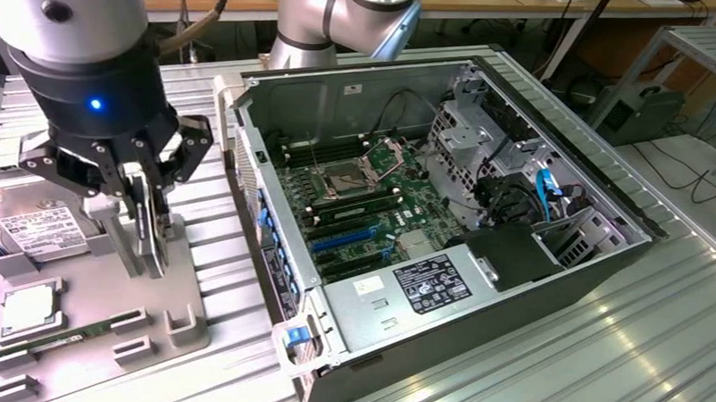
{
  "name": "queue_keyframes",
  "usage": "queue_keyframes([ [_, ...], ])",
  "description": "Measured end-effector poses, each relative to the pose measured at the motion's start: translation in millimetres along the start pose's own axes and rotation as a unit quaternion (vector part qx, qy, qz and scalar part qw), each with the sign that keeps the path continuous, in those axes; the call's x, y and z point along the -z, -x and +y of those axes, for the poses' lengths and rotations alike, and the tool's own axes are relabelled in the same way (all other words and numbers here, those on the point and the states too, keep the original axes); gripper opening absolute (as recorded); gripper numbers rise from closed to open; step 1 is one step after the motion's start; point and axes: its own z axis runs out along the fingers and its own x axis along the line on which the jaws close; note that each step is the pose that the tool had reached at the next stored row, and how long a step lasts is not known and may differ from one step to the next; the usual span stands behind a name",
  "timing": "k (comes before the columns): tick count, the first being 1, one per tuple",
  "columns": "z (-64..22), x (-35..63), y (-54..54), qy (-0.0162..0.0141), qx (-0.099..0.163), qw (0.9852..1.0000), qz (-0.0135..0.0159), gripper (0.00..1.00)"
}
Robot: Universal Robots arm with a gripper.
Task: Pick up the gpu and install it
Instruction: 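Pick up the gpu and move the gpu toward the slot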
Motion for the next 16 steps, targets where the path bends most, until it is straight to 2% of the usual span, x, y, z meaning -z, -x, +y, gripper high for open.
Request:
queue_keyframes([
  [14, 3.4, 68.3, 0.6, -0.0001, 0.000, 1.0000, 0.0000, 0.28],
  [15, 3.8, 75.8, 0.7, -0.0010, 0.000, 1.0000, 0.0000, 0.28],
  [16, 3.8, 77.6, 0.7, -0.0013, 0.000, 1.0000, 0.0000, 0.28],
])
